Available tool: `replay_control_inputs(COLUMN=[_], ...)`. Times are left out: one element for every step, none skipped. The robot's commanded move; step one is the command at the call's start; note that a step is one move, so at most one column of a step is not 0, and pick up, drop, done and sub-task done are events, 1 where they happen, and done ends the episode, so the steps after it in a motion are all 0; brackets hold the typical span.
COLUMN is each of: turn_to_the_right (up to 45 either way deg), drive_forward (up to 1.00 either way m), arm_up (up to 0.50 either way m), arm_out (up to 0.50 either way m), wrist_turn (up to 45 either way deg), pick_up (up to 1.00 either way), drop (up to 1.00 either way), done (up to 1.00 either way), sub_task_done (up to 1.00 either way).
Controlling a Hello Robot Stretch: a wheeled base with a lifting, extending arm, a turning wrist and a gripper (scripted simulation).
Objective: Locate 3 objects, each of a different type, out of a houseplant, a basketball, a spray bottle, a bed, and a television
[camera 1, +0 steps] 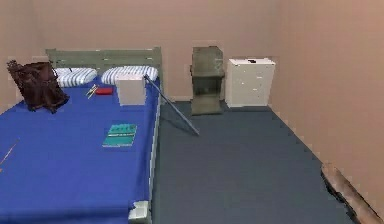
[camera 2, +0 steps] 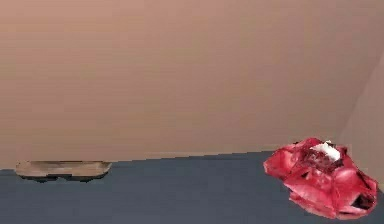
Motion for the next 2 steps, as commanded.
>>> replay_control_inputs(turn_to_the_right=[-30.0,0.0], drive_forward=[0.00,0.00], arm_up=[0.00,0.00], arm_out=[0.00,0.00], wrist_turn=[0.0,0.0], pick_up=[0.00,0.00], drop=[0.00,0.00], done=[0.00,1.00], sub_task_done=[0.00,0.00])
